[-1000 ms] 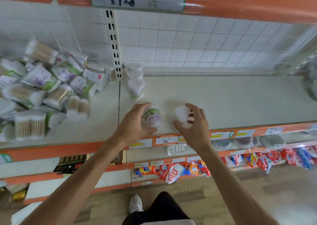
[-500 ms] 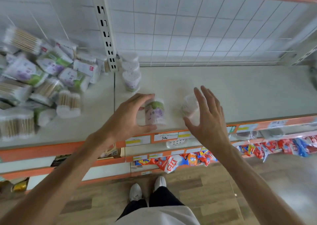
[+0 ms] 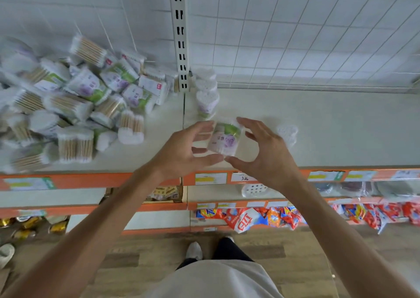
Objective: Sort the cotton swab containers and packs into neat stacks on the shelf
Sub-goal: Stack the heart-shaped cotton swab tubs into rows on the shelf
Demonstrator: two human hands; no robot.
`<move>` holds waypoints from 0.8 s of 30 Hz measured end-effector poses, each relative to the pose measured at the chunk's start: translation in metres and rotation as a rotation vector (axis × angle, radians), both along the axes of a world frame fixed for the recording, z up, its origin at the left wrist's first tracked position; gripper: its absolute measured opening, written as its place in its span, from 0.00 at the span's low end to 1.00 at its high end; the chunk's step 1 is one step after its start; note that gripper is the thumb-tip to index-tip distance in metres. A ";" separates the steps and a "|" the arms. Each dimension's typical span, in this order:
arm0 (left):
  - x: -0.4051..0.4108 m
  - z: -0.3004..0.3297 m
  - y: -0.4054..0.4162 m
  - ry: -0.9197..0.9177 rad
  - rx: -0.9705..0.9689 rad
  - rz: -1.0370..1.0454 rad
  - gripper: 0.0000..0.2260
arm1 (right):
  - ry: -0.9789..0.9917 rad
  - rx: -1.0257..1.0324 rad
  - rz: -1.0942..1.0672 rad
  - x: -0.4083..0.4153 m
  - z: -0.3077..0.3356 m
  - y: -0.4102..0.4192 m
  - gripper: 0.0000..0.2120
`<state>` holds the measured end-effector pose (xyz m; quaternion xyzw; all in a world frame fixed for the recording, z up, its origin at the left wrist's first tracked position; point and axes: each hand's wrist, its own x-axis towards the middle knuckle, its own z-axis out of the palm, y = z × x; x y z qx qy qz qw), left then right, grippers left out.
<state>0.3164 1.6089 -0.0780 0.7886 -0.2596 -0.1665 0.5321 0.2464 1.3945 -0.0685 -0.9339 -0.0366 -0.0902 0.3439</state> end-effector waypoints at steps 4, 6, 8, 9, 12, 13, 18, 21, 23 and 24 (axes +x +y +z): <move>-0.004 -0.005 0.004 0.079 -0.040 0.071 0.27 | -0.141 -0.074 0.040 0.000 -0.004 0.017 0.38; -0.003 -0.007 0.009 0.052 -0.064 0.107 0.27 | -0.128 -0.133 0.068 -0.003 -0.005 0.018 0.39; 0.001 -0.007 0.014 -0.061 -0.012 0.104 0.28 | -0.096 -0.209 0.087 -0.002 -0.004 0.015 0.40; 0.003 -0.006 0.017 -0.124 0.028 0.080 0.29 | -0.105 -0.238 0.096 -0.001 -0.004 0.014 0.40; 0.012 0.000 0.020 -0.270 0.140 -0.013 0.31 | -0.179 -0.288 0.128 0.008 -0.005 0.017 0.33; 0.015 0.002 0.020 -0.304 0.167 -0.028 0.31 | -0.210 -0.314 0.131 0.013 -0.005 0.019 0.31; 0.027 0.012 0.023 -0.352 0.188 -0.035 0.29 | -0.191 -0.374 0.055 0.027 -0.007 0.029 0.31; 0.030 0.013 0.027 -0.337 0.160 -0.026 0.29 | -0.109 -0.292 0.015 0.028 -0.010 0.035 0.29; 0.030 0.012 0.030 -0.335 0.121 -0.013 0.28 | -0.019 -0.201 -0.026 0.031 -0.014 0.038 0.27; 0.030 0.011 0.033 -0.335 0.119 0.001 0.28 | 0.021 -0.133 -0.054 0.032 -0.017 0.038 0.25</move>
